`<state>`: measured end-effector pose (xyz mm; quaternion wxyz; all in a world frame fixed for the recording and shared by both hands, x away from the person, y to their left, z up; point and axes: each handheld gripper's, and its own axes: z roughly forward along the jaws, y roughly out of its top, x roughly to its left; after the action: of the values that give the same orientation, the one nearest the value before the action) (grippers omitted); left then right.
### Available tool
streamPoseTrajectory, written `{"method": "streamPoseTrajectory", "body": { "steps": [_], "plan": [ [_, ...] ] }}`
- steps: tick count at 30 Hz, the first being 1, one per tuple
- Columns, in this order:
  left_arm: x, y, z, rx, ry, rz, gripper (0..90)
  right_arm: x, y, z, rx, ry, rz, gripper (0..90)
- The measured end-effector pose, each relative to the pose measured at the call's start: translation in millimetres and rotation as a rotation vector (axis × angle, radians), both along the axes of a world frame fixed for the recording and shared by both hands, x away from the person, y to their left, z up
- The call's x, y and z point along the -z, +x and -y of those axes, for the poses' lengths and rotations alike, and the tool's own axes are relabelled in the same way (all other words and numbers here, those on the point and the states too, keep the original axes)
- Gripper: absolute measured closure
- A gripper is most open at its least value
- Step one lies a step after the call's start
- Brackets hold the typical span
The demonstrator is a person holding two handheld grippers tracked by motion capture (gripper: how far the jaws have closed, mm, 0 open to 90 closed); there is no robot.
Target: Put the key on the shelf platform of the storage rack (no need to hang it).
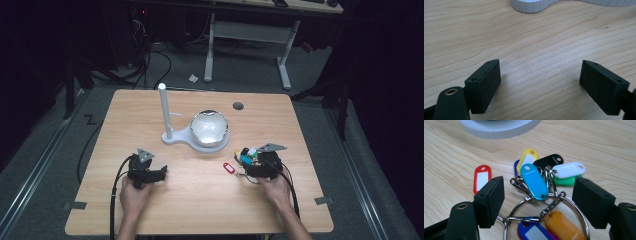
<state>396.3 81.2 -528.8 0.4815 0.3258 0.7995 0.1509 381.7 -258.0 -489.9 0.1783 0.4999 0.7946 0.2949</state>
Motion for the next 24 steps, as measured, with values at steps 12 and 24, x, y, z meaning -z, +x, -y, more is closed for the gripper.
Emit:
{"method": "streamPoseTrajectory", "body": {
  "steps": [12, 24],
  "plan": [
    [-0.2, 0.0, 0.1, -0.006, -0.002, -0.003, 17.7, 13.0, 20.6, -15.0, -0.014, -0.044, -0.042, 25.4],
    [-0.3, -0.2, 0.2, -0.007, -0.004, -0.004, 17.6, 20.9, 25.6, -13.9, -0.043, -0.035, -0.026, 52.7]
  ]
}}
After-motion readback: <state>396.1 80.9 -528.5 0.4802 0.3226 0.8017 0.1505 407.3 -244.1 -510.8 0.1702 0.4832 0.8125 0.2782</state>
